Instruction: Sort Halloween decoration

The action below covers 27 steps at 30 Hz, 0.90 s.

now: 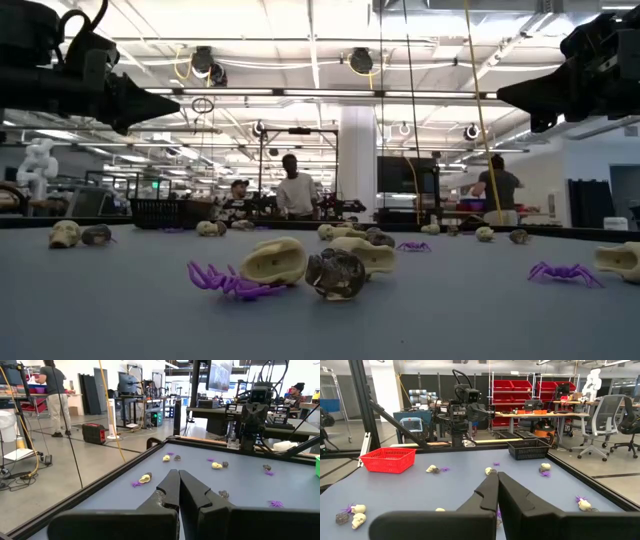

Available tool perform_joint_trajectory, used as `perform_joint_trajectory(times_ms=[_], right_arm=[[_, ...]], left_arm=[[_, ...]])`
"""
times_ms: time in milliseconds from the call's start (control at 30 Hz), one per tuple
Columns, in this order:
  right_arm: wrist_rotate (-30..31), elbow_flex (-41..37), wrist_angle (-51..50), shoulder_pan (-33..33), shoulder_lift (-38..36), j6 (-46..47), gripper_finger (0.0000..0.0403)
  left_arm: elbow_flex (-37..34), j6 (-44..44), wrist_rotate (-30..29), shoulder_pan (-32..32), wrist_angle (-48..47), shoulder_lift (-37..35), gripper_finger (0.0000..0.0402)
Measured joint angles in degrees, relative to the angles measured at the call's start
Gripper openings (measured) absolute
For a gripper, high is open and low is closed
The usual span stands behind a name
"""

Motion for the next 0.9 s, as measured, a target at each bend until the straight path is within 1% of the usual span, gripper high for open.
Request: perform_joint_trajectory(times_ms=[133,200,233,367,467,533,633,700,767,833,900], right_arm=[[0.0,0.0,0.0,0.0,0.0,0.0,0.0000],[0.0,0.0,0.0,0.0,0.0,0.0,0.0000],[0.0,0.0,0.0,0.0,0.0,0.0,0.0000],[0.0,0.0,0.0,0.0,0.0,0.0,0.0000],[0.0,0.0,0.0,0.0,0.0,0.0,0.0000],[0.0,0.0,0.0,0.0,0.0,0.0,0.0000],[0.0,0.0,0.0,0.0,0.0,0.0,0.0000],[0.0,0.0,0.0,0.0,0.0,0.0,0.0000],[0.0,0.0,0.0,0.0,0.0,0.0,0.0000],[0.0,0.0,0.0,0.0,0.0,0.0,0.0000],[0.0,0.0,0.0,0.0,0.0,0.0,0.0000]], left_arm=[[0.0,0.3,-0.2,0.0,0.1,0.0,0.0000],[0.0,1.4,-3.3,0.2,1.7,0.0,0.0000],[0.0,1.4,-4.0,0.2,2.8,0.0,0.0000],[0.0,1.4,-2.8,0.1,5.5,0.0,0.0000],[0.0,1.5,-2.7,0.1,8.9,0.0,0.0000],[0.0,1.4,-4.1,0.1,12.5,0.0,0.0000],[0.1,0.1,-4.6,0.2,15.8,0.3,0.0000],[0.9,0.1,-4.1,0.2,14.9,0.9,0.0000],[1.8,-0.1,-1.7,0.2,14.4,2.5,0.0000],[2.9,-0.4,0.3,0.1,14.6,4.7,0.0000],[4.0,-1.6,0.5,0.2,14.3,7.2,0.0000]])
